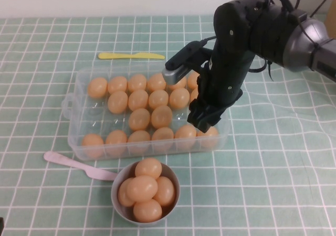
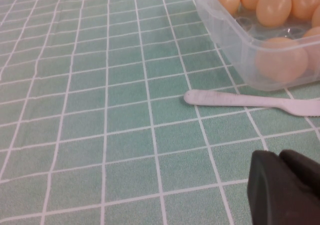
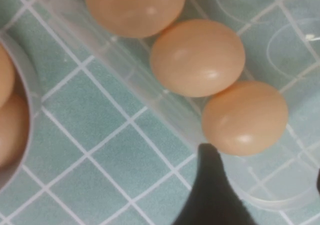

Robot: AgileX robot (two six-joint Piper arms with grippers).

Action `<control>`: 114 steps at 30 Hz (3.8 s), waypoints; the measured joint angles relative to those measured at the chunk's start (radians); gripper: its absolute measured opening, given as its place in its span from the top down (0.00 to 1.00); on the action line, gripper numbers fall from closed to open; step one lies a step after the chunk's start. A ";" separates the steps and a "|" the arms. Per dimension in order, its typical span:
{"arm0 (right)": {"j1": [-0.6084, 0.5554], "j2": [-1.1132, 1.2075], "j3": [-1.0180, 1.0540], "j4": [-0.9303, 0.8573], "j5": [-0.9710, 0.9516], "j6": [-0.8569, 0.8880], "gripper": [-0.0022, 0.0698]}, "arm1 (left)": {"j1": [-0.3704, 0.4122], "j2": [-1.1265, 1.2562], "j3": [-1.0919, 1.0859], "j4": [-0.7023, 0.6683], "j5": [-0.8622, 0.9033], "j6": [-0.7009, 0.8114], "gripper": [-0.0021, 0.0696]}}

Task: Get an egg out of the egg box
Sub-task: Pick up the egg from the plastic box

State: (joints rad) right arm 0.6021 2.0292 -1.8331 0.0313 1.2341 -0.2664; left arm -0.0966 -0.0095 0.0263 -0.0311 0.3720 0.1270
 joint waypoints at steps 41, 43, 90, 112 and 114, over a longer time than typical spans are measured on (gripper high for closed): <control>-0.023 0.053 0.002 0.035 -0.030 0.002 0.24 | 0.000 0.000 0.000 0.000 0.000 0.000 0.98; -0.023 0.053 0.002 0.039 -0.037 0.002 0.25 | 0.000 0.000 0.000 0.000 0.000 0.000 0.98; -0.040 0.129 -0.045 0.032 -0.051 0.002 0.34 | 0.000 0.000 0.000 0.000 0.000 0.000 0.98; -0.042 0.140 -0.045 0.046 -0.045 0.002 0.34 | 0.000 0.000 0.000 0.000 0.000 0.000 0.98; -0.044 0.145 -0.045 0.052 -0.042 0.002 0.34 | 0.000 0.000 0.000 0.000 0.000 0.000 0.98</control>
State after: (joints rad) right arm 0.5581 2.1737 -1.8777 0.0833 1.1919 -0.2646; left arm -0.0966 -0.0095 0.0263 -0.0311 0.3720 0.1270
